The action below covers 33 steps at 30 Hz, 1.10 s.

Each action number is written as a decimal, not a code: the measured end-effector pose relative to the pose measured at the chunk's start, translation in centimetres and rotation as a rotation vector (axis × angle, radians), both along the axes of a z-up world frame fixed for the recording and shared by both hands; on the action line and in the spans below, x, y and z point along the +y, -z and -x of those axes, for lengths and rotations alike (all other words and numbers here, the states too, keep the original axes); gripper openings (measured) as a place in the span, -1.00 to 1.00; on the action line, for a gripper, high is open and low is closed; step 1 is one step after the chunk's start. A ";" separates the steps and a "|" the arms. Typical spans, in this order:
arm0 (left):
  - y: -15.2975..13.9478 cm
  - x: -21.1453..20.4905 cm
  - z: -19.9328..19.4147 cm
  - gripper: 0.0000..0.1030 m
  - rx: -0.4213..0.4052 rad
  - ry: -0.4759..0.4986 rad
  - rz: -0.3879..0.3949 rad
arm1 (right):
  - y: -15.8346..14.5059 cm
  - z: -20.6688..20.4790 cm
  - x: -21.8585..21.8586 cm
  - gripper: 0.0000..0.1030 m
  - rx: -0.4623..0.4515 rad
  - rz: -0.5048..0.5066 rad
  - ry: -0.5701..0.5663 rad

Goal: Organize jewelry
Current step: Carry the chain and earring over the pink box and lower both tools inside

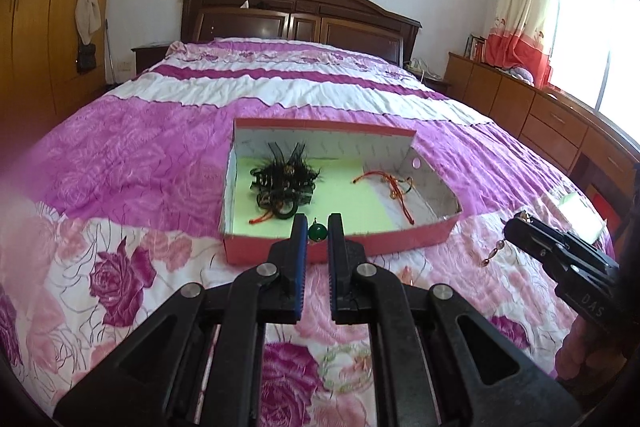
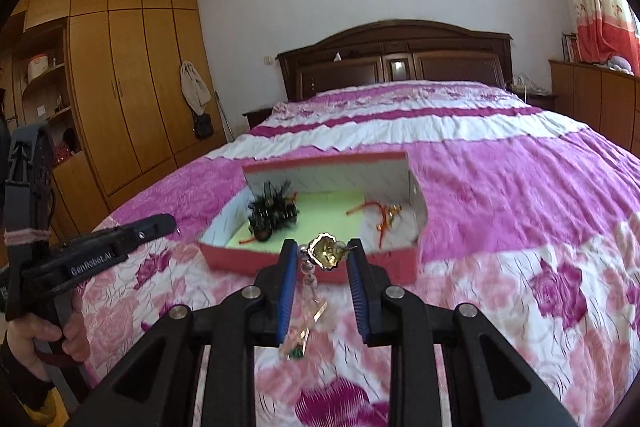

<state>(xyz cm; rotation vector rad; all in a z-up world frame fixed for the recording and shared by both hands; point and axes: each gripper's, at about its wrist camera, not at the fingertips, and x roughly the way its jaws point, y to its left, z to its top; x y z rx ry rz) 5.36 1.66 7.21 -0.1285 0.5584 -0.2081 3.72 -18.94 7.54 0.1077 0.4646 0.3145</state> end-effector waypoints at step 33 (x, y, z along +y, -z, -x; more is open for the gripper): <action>2.0 -1.4 -9.8 -0.98 -0.049 -0.077 -0.085 | 0.6 -12.1 -0.9 -0.47 0.007 0.039 0.126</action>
